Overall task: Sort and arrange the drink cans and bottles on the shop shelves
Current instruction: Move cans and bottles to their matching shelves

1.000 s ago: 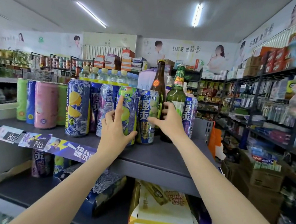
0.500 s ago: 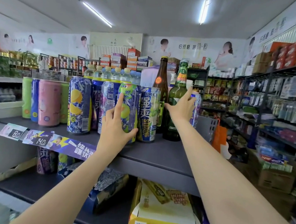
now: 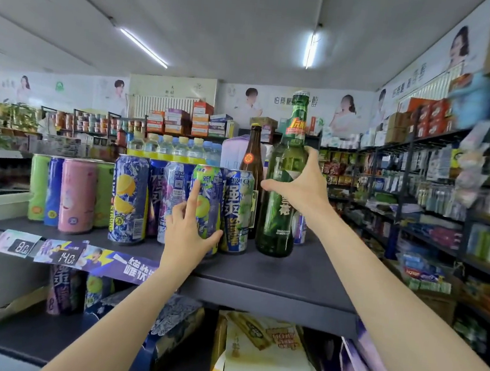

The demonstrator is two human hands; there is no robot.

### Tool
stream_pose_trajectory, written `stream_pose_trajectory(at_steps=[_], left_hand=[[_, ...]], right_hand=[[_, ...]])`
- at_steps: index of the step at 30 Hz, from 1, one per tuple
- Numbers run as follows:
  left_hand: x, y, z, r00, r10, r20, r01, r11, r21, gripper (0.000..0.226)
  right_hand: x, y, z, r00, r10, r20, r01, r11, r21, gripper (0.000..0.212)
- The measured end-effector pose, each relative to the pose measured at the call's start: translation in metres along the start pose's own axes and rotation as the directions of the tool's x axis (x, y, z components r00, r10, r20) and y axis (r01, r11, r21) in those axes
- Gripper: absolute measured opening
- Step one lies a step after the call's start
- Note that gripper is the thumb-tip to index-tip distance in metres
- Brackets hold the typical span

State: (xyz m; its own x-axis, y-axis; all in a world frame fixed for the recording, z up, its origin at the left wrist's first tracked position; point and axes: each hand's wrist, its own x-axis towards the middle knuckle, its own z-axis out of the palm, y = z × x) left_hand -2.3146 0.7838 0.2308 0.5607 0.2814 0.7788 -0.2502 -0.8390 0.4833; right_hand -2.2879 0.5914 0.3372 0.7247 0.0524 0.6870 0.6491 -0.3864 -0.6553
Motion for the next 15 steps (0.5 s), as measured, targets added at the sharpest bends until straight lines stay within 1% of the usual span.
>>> stream_pose_trajectory(at_steps=[1,3,5,7,8,9,11,13,15], left_hand=[[-0.001,0.002,-0.003,1.000,-0.004,-0.018,0.004,1.000,-0.010,0.093],[-0.008,0.008,-0.015,0.994,-0.004,-0.108,-0.005,0.997,-0.075,0.071],[-0.024,0.009,-0.040,0.981,-0.007,-0.194,-0.031,0.981,-0.191,0.052],[-0.053,-0.007,-0.069,0.975,0.021,-0.220,-0.077,0.966,-0.246,0.043],[-0.073,-0.022,-0.084,0.978,0.042,-0.206,-0.093,0.964,-0.248,0.041],[-0.094,-0.040,-0.098,0.982,0.057,-0.181,-0.101,0.965,-0.243,0.039],[-0.139,-0.085,-0.125,0.994,0.031,-0.102,-0.053,0.974,-0.220,0.037],[-0.186,-0.135,-0.146,0.998,-0.055,0.017,0.057,0.983,-0.173,0.037],[-0.234,-0.178,-0.158,0.978,-0.167,0.123,0.180,0.978,-0.108,0.036]], right_hand=[[-0.008,-0.010,-0.007,1.000,-0.008,0.018,0.008,1.000,0.020,0.095],[-0.029,-0.031,-0.016,0.999,-0.011,0.050,0.008,0.998,0.068,0.089],[-0.057,-0.056,-0.019,0.996,-0.019,0.087,0.008,0.992,0.123,0.073],[-0.093,-0.077,-0.014,0.991,-0.011,0.135,-0.016,0.980,0.198,0.063],[-0.115,-0.084,-0.009,0.987,0.000,0.159,-0.036,0.975,0.220,0.063],[-0.139,-0.089,-0.002,0.984,0.004,0.179,-0.044,0.974,0.221,0.069],[-0.191,-0.094,0.019,0.974,0.009,0.225,-0.051,0.981,0.185,0.085],[-0.245,-0.090,0.048,0.958,0.017,0.286,-0.062,0.987,0.149,0.078],[-0.295,-0.079,0.081,0.926,0.078,0.370,-0.122,0.988,0.095,0.071]])
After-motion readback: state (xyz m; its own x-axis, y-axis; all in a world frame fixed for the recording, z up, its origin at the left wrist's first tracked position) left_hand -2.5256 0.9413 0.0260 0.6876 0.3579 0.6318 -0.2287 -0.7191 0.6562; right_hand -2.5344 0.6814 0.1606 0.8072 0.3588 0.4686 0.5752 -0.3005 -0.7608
